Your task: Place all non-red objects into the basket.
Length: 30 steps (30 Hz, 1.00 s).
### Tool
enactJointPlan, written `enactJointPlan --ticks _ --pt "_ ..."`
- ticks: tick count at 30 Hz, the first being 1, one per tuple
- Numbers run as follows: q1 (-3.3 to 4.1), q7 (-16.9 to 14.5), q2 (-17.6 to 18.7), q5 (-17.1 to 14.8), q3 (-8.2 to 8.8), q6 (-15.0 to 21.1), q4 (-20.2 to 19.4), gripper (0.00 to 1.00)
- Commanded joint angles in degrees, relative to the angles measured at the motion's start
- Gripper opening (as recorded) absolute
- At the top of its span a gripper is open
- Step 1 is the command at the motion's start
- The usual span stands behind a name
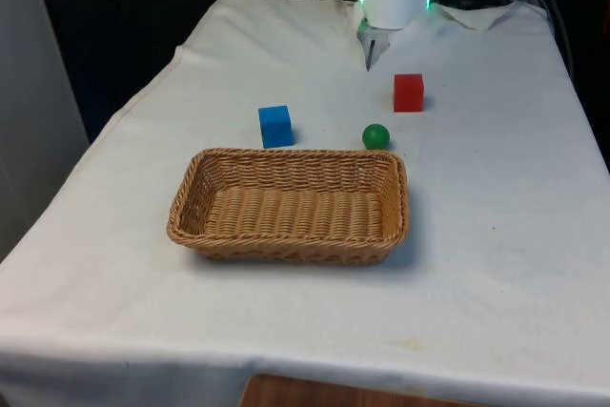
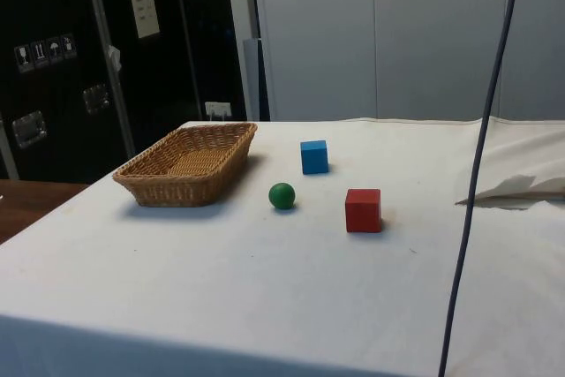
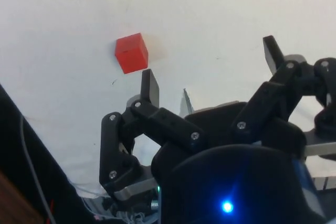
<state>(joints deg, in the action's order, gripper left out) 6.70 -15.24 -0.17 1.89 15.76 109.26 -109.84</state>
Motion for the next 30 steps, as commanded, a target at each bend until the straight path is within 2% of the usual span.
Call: enactJointPlan --ticks 1,4,7,13,17,22,29,30 --pt "-0.06 -0.52 -0.46 0.46 0.06 0.86 -0.63 1.00" --pt "0.00 -0.97 0.00 0.00 0.34 0.06 0.00 1.00" --pt "-0.17 -3.21 -0.52 0.46 1.15 0.97 -0.86 1.00" --pt "-0.11 -5.10 -0.06 0.00 2.18 0.17 -0.46 1.00" --pt "-0.29 -7.22 -0.63 0.92 3.38 0.97 -1.43 1.00" --pt "-0.23 -8.31 -0.17 0.69 4.24 0.23 -1.15 1.00" --pt "-0.34 -10.37 -0.69 2.29 5.73 2.06 -2.64 1.00" --pt "-0.23 -10.37 -0.17 1.72 5.79 1.15 -2.06 1.00"
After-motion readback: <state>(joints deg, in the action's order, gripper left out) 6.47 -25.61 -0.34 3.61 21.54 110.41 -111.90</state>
